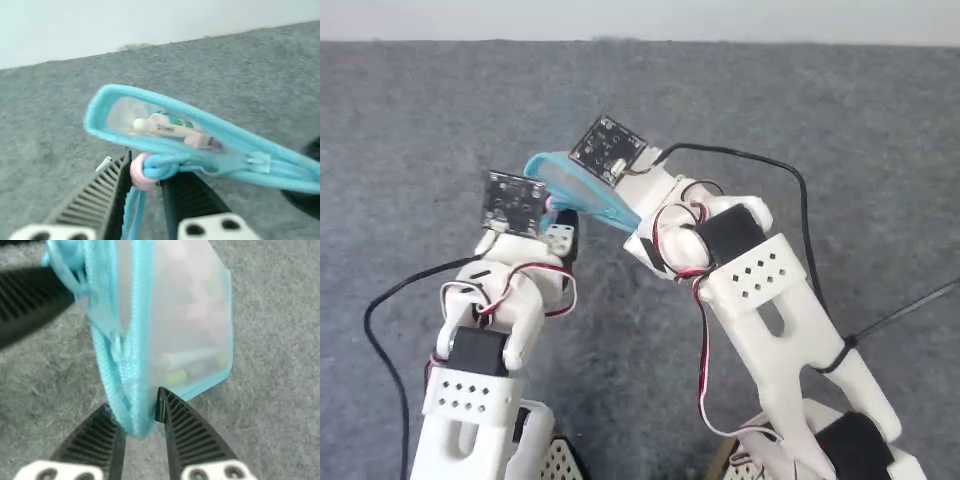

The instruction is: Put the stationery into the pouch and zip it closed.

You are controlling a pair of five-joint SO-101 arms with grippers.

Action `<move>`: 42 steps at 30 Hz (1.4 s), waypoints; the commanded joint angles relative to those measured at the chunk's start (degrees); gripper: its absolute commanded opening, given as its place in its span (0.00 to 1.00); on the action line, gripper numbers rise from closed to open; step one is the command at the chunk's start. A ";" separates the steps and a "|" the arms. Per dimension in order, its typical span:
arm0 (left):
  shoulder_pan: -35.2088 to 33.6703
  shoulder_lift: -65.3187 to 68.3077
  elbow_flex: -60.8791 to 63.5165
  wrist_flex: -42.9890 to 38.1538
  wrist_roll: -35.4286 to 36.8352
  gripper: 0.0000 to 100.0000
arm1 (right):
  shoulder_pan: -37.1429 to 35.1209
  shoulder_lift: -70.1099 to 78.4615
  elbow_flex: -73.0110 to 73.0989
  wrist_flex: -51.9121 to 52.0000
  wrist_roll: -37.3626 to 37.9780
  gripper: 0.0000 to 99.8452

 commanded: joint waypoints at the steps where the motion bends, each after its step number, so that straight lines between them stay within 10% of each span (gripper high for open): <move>1: -4.40 0.00 -1.10 -2.02 0.62 0.01 | 0.57 0.92 2.99 -1.27 1.14 0.01; 42: -8.79 0.44 3.38 -5.80 0.53 0.01 | 30.73 0.31 11.60 -4.97 5.80 0.01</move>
